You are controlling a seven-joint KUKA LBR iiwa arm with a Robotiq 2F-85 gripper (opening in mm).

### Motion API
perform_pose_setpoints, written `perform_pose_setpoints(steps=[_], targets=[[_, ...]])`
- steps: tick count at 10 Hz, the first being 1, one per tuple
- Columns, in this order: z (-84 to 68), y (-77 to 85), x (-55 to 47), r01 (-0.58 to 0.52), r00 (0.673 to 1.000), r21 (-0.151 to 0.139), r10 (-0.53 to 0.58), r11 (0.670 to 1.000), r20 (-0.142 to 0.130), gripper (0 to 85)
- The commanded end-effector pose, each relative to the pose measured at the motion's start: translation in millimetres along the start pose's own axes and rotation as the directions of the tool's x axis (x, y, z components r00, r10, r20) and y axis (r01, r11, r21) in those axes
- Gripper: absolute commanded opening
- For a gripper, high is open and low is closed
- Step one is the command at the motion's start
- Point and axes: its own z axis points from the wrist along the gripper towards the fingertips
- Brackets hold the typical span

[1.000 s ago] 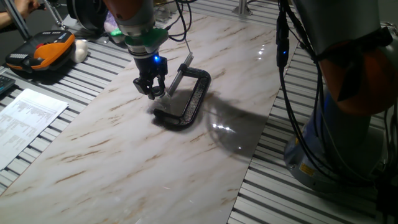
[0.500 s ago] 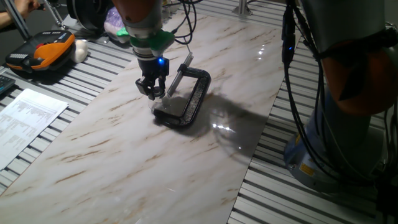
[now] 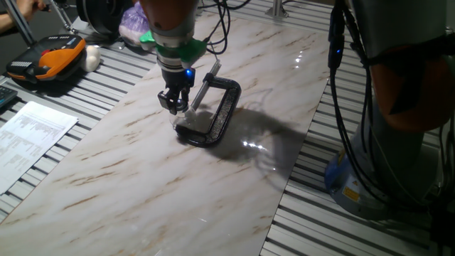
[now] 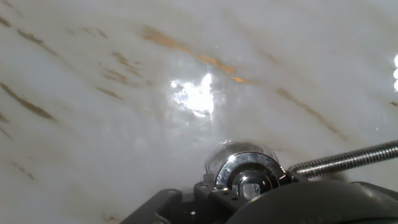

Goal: Unscrew the lid from the jar

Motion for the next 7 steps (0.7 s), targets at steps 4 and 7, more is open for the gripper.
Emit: perform_pose_setpoints(steps=[4, 7], targets=[[0.3, 0.3, -0.4, 0.055, 0.998, -0.017, -0.055, 0.998, 0.006, 0.0], [0.5, 0.4, -0.6, 0.096, 0.995, -0.025, -0.096, 0.995, 0.013, 0.0]])
